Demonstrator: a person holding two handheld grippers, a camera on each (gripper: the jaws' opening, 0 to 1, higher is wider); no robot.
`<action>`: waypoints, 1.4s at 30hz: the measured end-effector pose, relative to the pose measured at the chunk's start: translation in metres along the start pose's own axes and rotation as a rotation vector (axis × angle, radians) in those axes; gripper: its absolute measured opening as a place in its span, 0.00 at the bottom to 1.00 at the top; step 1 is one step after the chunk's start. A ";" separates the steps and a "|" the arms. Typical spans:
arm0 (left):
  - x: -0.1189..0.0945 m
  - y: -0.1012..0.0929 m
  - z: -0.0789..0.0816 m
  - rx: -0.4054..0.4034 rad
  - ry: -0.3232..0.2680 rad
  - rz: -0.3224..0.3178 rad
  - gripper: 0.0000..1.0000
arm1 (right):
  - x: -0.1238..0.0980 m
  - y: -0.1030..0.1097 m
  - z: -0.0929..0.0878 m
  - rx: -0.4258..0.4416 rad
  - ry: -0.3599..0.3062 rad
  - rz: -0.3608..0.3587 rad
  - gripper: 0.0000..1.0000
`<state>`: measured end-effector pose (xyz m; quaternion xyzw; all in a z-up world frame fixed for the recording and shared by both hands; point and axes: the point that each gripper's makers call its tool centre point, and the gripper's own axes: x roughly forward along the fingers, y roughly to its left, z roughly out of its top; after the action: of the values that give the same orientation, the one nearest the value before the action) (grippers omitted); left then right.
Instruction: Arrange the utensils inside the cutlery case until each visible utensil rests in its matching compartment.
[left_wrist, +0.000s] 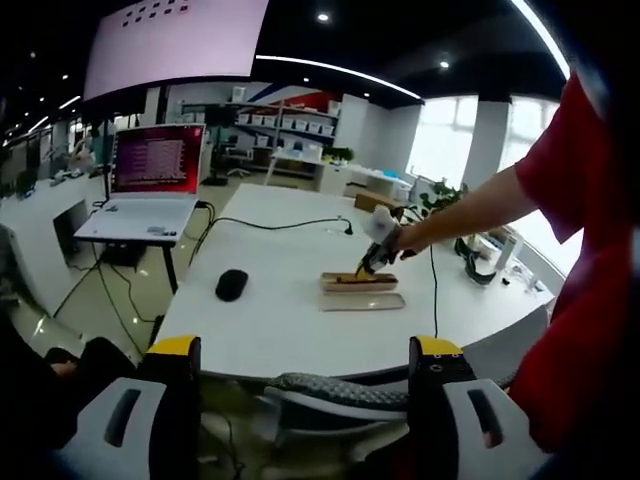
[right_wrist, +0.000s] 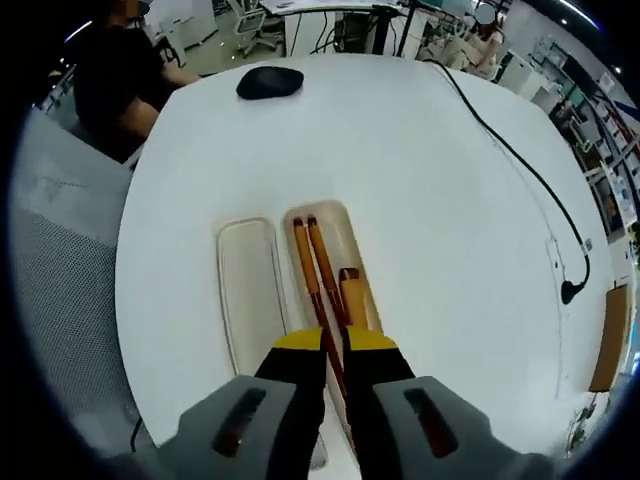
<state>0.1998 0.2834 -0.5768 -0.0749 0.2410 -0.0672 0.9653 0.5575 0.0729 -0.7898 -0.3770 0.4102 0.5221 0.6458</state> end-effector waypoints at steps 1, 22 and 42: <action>0.001 0.000 0.000 -0.002 0.001 -0.006 0.88 | -0.005 0.002 0.002 0.004 -0.015 -0.019 0.05; 0.040 -0.010 0.035 0.104 -0.041 -0.196 0.89 | -0.091 0.040 -0.007 0.270 -0.223 -0.175 0.23; 0.090 -0.023 0.049 0.162 -0.030 -0.387 0.89 | -0.162 0.078 -0.015 0.411 -0.354 -0.349 0.46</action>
<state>0.2994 0.2517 -0.5713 -0.0429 0.2015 -0.2694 0.9407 0.4594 0.0135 -0.6500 -0.2066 0.3173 0.3671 0.8496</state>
